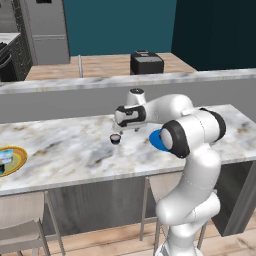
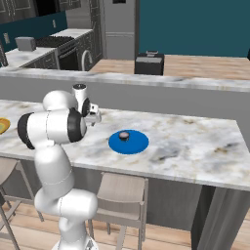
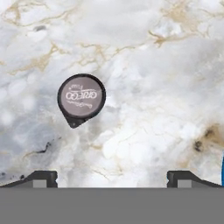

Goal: Place two yogurt containers on each plate.

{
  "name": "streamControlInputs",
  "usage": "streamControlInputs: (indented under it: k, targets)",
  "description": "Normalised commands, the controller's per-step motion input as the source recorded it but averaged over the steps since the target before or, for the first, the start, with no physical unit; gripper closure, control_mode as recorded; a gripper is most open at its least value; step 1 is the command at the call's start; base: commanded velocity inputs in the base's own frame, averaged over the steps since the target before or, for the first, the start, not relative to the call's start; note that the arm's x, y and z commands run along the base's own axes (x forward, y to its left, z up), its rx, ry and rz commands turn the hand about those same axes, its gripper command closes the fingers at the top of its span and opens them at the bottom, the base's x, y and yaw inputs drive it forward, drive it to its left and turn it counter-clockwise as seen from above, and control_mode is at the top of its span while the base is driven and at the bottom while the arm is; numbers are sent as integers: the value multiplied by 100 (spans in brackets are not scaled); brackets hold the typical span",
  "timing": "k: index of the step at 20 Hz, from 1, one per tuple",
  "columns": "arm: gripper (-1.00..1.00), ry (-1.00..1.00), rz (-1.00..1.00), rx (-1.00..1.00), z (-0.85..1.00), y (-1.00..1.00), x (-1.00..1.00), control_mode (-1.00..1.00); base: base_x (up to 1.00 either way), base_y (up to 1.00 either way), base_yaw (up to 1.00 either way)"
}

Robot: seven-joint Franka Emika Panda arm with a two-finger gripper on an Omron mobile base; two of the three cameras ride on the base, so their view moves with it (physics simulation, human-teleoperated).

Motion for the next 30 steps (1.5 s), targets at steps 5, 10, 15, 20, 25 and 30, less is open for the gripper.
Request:
streamControlInputs:
  k: [5, 10, 15, 20, 25, 30]
  targets:
    - [-100, 0, 5, 0, -14, 37, -2, -100, 0, 0, 0]
    - [-100, 0, 3, 0, -17, 18, 1, -100, 0, 0, 0]
    - [-100, 0, 0, 0, -17, 2, 9, -100, 0, 0, 0]
    - [-100, 0, 0, 0, -28, 7, 23, -100, 0, 0, 0]
    - [-100, 1, 0, 0, -17, 14, 20, -100, 0, 0, 0]
    - [-100, 0, 0, 0, 0, 7, 27, -100, 0, 0, 0]
